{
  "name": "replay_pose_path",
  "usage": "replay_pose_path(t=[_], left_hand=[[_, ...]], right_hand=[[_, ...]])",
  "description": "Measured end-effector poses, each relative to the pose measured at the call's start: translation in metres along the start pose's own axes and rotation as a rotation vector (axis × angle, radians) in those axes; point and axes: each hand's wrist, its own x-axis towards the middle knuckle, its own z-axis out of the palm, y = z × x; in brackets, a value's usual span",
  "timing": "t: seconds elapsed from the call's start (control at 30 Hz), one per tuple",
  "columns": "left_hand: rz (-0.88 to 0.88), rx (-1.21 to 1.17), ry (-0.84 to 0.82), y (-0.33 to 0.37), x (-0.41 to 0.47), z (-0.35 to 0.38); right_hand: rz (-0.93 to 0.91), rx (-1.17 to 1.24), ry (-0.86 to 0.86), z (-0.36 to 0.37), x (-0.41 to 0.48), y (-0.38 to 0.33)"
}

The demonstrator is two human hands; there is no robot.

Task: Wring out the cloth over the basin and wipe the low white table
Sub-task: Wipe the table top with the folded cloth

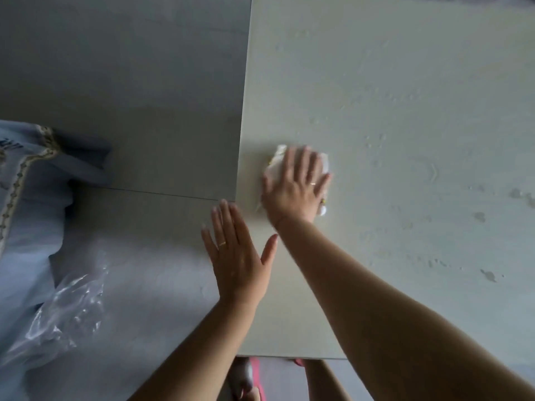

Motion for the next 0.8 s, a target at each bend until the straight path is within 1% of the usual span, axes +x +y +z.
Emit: replay_pose_path(t=[0.07,0.1,0.13,0.17,0.2,0.27,0.33,0.4,0.43,0.47,0.5,0.6,0.7,0.73,0.77,0.8], left_hand=[[0.109,0.029,-0.007,0.000,0.017,0.002],[0.146,0.037,-0.019,-0.001,0.023,0.004],[0.169,0.039,-0.032,-0.002,0.027,0.005],[0.179,0.038,-0.040,-0.001,0.032,0.007],[0.182,0.035,-0.043,0.000,0.037,0.008],[0.157,0.011,-0.038,0.005,0.051,0.009],[0.098,-0.031,-0.025,0.012,0.071,0.010],[0.046,-0.055,-0.020,0.017,0.090,0.010],[0.029,-0.059,-0.017,0.018,0.096,0.011],[0.018,-0.058,-0.012,0.019,0.100,0.012],[0.011,-0.053,-0.005,0.020,0.101,0.013],[0.019,-0.027,-0.017,0.020,0.100,0.013],[0.010,-0.056,-0.039,0.020,0.102,0.011],[0.000,-0.072,-0.044,0.020,0.102,0.010],[-0.004,-0.080,-0.049,0.020,0.102,0.009],[-0.004,-0.081,-0.052,0.020,0.102,0.009]], right_hand=[[-0.353,-0.095,-0.080,-0.002,-0.002,-0.004],[-0.486,-0.141,-0.092,-0.006,0.007,0.005],[-0.564,-0.174,-0.081,-0.011,0.019,0.017],[-0.574,-0.186,-0.061,-0.016,0.033,0.030],[-0.521,-0.171,-0.042,-0.022,0.050,0.044],[-0.304,-0.104,-0.025,-0.034,0.081,0.065],[-0.090,-0.067,-0.007,-0.039,0.098,0.072],[0.059,-0.035,0.010,-0.036,0.100,0.062],[0.091,-0.021,0.018,-0.033,0.097,0.052],[0.083,-0.016,0.022,-0.029,0.092,0.041],[0.031,-0.022,0.017,-0.025,0.087,0.029],[-0.257,-0.075,-0.039,-0.016,0.071,-0.002],[-0.495,-0.149,-0.076,-0.024,0.081,0.006],[-0.541,-0.173,-0.062,-0.028,0.089,0.017],[-0.543,-0.184,-0.041,-0.033,0.100,0.029],[-0.490,-0.174,-0.029,-0.038,0.112,0.041]])
